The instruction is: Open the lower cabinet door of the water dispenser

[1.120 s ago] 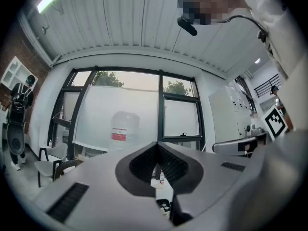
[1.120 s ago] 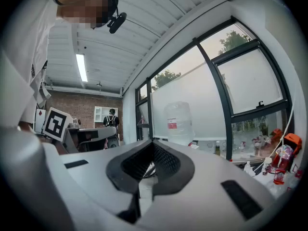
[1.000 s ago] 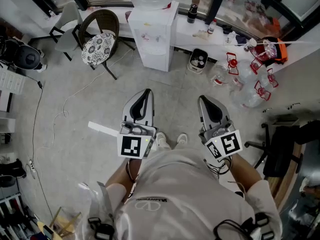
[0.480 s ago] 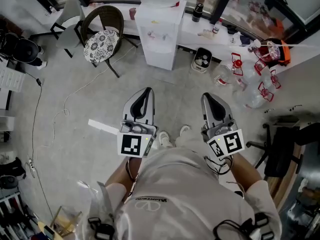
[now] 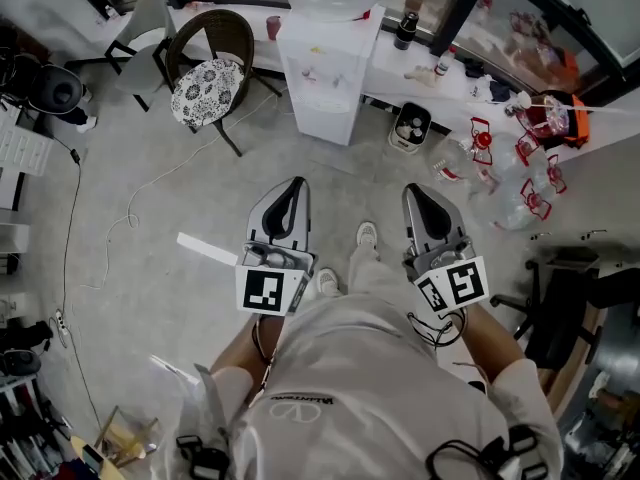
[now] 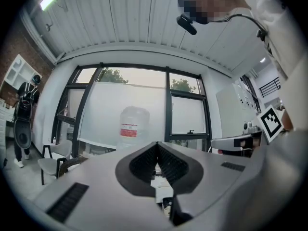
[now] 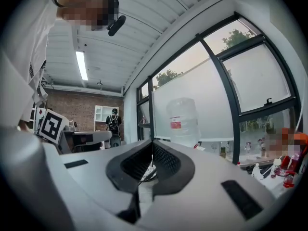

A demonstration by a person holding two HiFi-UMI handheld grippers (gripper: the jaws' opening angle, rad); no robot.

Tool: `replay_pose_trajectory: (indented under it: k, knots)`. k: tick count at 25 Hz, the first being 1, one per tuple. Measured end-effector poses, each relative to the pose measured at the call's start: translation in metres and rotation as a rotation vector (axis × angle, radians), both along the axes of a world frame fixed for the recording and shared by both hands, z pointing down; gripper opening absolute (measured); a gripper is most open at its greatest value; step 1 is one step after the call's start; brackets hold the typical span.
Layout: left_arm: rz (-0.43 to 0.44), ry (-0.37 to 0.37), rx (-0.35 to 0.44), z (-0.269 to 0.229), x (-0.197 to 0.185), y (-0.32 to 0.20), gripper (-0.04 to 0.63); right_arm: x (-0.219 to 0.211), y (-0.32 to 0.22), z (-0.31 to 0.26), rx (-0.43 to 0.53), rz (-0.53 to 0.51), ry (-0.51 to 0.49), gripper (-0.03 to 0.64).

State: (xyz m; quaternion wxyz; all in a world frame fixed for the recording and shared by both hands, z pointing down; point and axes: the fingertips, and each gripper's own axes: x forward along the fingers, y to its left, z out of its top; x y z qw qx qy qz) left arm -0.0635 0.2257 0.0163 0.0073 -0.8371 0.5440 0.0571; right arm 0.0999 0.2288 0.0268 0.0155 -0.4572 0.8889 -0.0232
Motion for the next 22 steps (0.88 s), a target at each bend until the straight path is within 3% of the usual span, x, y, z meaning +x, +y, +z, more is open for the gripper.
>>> replay_pose_trajectory:
  k: [14,22]
  knots:
    - [-0.031,-0.048,-0.027,0.026,0.058,-0.124,0.002,0.043,-0.134,0.040,-0.025,-0.101,0.019,0.015]
    - [-0.049,-0.099,-0.046,0.129,0.080,-0.207,0.002,0.064,-0.237,0.133,-0.020,-0.136,-0.011,0.015]
